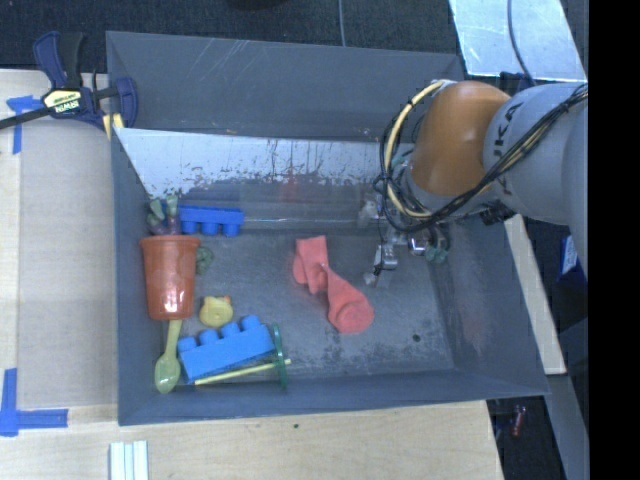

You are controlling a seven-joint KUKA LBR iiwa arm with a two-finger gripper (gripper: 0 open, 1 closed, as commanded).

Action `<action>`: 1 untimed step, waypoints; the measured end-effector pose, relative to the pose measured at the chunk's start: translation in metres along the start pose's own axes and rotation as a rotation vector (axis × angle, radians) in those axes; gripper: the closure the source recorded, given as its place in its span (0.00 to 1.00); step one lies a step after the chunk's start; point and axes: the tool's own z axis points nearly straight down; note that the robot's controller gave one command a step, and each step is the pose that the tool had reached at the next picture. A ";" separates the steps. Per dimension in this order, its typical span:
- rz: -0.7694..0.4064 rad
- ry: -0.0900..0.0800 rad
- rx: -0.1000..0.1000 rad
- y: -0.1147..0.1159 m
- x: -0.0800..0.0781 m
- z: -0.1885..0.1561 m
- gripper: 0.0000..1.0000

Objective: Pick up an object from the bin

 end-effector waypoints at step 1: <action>0.077 -0.002 -0.002 0.046 0.009 -0.007 0.00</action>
Offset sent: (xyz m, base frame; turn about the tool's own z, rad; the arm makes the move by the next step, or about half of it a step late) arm -0.0376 0.0624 0.0499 0.2106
